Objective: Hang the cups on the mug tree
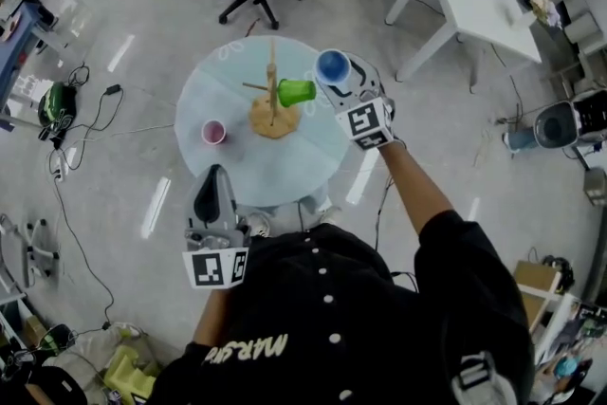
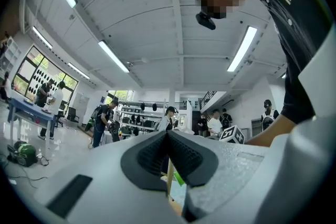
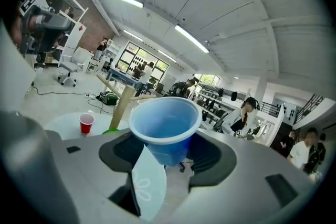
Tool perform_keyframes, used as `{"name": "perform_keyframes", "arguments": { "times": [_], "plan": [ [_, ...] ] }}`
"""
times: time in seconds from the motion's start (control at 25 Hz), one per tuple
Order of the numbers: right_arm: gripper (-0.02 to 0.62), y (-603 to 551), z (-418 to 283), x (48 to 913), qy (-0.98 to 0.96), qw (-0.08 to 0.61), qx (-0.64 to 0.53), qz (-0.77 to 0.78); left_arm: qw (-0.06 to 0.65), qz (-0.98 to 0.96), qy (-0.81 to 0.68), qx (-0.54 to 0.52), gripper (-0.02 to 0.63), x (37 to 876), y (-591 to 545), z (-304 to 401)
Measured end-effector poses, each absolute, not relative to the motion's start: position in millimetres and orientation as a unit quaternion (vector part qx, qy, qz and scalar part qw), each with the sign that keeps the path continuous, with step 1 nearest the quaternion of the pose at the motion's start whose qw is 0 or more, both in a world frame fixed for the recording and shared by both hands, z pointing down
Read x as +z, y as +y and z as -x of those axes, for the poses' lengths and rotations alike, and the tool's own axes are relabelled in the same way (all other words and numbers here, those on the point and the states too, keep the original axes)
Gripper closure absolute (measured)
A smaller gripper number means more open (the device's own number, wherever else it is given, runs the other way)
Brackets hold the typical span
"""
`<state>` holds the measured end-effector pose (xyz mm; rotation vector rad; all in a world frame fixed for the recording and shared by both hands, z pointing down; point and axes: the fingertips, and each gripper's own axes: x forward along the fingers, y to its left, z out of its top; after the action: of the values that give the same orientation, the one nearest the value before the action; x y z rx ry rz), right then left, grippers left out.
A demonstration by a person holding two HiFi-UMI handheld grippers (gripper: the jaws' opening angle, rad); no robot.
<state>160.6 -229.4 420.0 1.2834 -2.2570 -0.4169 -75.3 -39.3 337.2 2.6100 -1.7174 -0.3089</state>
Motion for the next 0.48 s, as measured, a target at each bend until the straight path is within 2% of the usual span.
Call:
{"name": "perform_keyframes", "arguments": {
  "times": [0.48],
  "plan": [
    [0.322,-298,-124,426,-0.822,0.316,-0.221,-0.418,-0.007,-0.803,-0.588,-0.092,0.609,338,-24,111]
  ]
}}
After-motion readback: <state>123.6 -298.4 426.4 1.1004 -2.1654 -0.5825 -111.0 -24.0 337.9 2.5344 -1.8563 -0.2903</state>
